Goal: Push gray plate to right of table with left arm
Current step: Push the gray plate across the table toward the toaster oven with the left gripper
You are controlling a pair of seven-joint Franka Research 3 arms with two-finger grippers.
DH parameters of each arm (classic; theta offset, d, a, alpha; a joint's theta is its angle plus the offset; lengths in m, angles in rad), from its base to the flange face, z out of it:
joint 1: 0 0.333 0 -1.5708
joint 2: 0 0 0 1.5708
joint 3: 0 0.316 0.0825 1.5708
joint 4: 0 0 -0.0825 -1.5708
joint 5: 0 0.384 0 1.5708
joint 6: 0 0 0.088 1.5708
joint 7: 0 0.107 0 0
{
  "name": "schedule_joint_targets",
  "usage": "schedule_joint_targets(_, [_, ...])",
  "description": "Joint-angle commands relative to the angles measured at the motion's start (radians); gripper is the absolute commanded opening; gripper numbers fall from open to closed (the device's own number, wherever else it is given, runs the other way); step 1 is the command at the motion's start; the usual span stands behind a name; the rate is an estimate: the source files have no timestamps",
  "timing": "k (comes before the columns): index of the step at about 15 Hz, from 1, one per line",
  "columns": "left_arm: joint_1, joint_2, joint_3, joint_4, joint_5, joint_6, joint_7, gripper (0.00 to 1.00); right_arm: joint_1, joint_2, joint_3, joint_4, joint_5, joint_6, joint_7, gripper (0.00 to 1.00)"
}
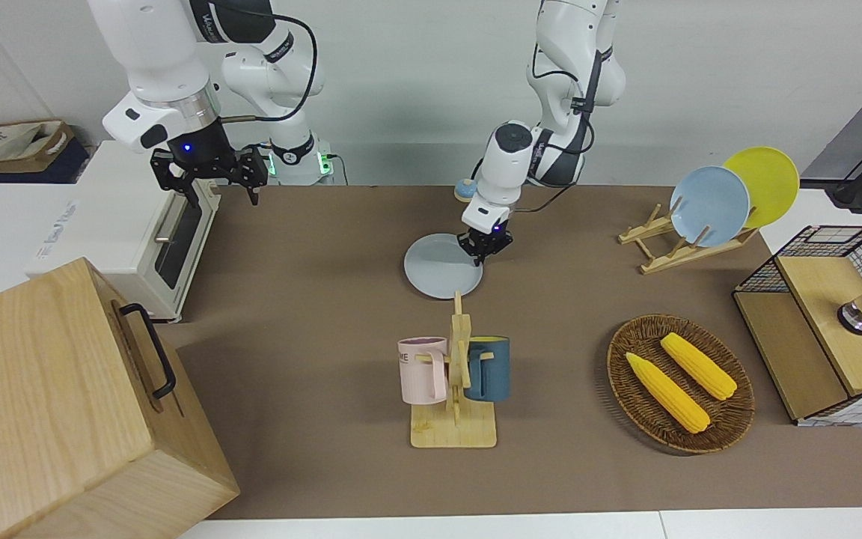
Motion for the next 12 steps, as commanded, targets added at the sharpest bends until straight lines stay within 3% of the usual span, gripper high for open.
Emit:
schedule_joint_targets(1, [-0.082, 0.122, 0.006, 0.082, 0.004, 0.031, -0.083, 0.00, -0.001, -0.006, 0.000, 0.001, 0.007, -0.010, 0.003, 0.983])
schedule_joint_targets(12, [-0.278, 0.324, 0.008, 0.364, 0.026, 0.026, -0.287, 0.00, -0.001, -0.006, 0.000, 0.001, 0.007, -0.010, 0.003, 0.983])
